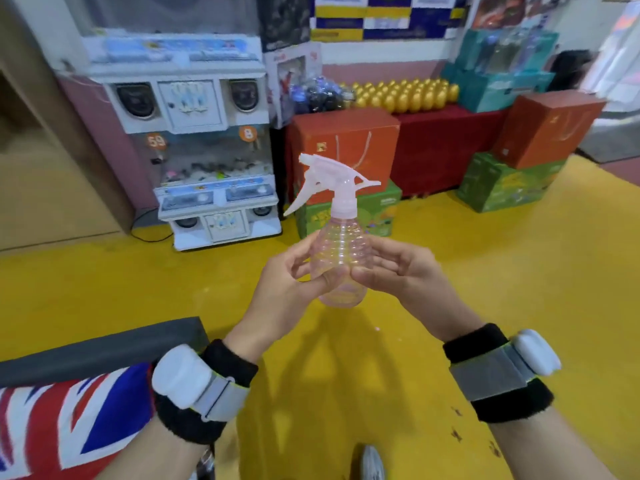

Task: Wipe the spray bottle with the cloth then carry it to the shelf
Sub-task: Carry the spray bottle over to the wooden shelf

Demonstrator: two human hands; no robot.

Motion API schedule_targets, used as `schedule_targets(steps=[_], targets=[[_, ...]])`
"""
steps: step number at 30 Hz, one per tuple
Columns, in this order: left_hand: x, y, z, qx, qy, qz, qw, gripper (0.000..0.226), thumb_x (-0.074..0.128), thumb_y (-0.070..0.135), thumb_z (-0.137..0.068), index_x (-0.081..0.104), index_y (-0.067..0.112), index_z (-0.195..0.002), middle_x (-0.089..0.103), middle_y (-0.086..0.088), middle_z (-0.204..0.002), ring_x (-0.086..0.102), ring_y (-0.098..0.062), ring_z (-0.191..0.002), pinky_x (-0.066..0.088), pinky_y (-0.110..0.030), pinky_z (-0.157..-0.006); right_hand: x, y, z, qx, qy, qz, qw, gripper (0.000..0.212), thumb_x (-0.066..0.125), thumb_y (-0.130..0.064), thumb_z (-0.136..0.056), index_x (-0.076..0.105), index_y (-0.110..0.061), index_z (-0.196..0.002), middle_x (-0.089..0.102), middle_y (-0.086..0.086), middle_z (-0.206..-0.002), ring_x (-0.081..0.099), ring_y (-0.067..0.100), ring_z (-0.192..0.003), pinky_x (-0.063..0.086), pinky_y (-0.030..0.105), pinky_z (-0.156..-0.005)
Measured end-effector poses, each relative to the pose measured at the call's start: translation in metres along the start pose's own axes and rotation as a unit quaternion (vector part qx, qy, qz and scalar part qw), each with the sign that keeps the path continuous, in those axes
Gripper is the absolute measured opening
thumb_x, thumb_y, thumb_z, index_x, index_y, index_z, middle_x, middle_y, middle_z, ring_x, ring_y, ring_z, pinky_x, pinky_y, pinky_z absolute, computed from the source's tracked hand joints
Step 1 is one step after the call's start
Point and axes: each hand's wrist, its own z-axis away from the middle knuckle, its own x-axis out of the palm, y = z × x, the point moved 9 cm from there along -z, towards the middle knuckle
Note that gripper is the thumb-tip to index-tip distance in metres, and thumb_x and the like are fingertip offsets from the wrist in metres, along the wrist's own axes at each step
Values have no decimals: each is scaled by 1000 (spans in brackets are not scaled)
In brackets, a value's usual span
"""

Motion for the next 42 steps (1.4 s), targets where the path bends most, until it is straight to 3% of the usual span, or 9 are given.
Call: schedule_targets(steps=[5, 8, 14, 19, 24, 28, 31, 38, 42], targets=[[-22, -13, -78, -11, 95, -19, 995, 51, 78, 24, -87, 60, 46, -130, 69, 26, -129, 63, -2, -123, 49, -16, -97, -28, 2, -110, -4, -83, 3, 997, 65, 83, -13, -79, 62, -9, -140, 75, 2, -128, 71, 16, -120, 56, 24, -94], [-41, -13, -109, -10, 160, -37, 986, 48, 81, 35, -80, 65, 58, -120, 71, 31, -122, 67, 4, -114, 50, -11, -89, -28, 3, -162, -8, -128, 8, 992, 56, 83, -16, -81, 66, -19, -135, 77, -7, -125, 70, 10, -119, 55, 21, -93], [-95, -23, -138, -21, 254, -37, 966, 49, 81, 23, -82, 65, 44, -123, 75, 21, -121, 71, -5, -111, 54, -18, -87, 9, 6, -245, -12, -221, -2, 975, 41, 86, -27, -75, 77, -44, -111, 78, -18, -117, 72, 3, -113, 54, 16, -90], [-137, -32, -157, -20, 294, -35, 955, 48, 81, 25, -82, 69, 48, -122, 75, 14, -125, 70, -12, -115, 55, -22, -90, 42, 22, -306, -8, -266, -9, 964, 48, 87, -23, -73, 72, -32, -117, 79, -13, -115, 73, 6, -110, 55, 17, -89], [-215, -61, -195, -10, 342, -39, 939, 54, 78, 21, -84, 63, 22, -137, 72, -1, -133, 66, -24, -125, 53, -42, -104, 96, 37, -392, -15, -319, -13, 948, 45, 82, -19, -74, 72, -29, -117, 80, -13, -113, 74, 6, -108, 55, 17, -87], [-267, -72, -222, -9, 355, -48, 933, 47, 75, 20, -90, 64, 31, -134, 73, 6, -131, 67, -17, -122, 53, -33, -99, 133, 40, -449, -14, -332, -8, 943, 50, 83, -21, -72, 71, -27, -121, 79, -13, -117, 73, 8, -112, 55, 18, -90], [-329, -78, -249, -13, 375, -53, 925, 49, 74, 17, -90, 62, 23, -138, 72, 1, -133, 67, -21, -123, 53, -40, -103, 175, 39, -508, -11, -344, -6, 939, 51, 84, -23, -70, 71, -28, -119, 78, -14, -117, 73, 8, -113, 56, 21, -94], [-455, -80, -300, -15, 418, -64, 906, 53, 73, 18, -89, 60, 17, -140, 71, 0, -133, 67, -18, -121, 53, -29, -99, 269, 36, -630, -12, -376, -7, 927, 62, 85, -22, -70, 68, -16, -129, 78, -8, -122, 72, 11, -115, 56, 23, -94], [-516, -91, -326, -16, 441, -59, 895, 53, 74, 17, -89, 60, 21, -141, 71, 5, -133, 68, -17, -120, 53, -31, -101, 316, 40, -690, -21, -398, -10, 917, 67, 85, -23, -68, 67, -16, -132, 77, -6, -124, 72, 11, -116, 57, 24, -96]])
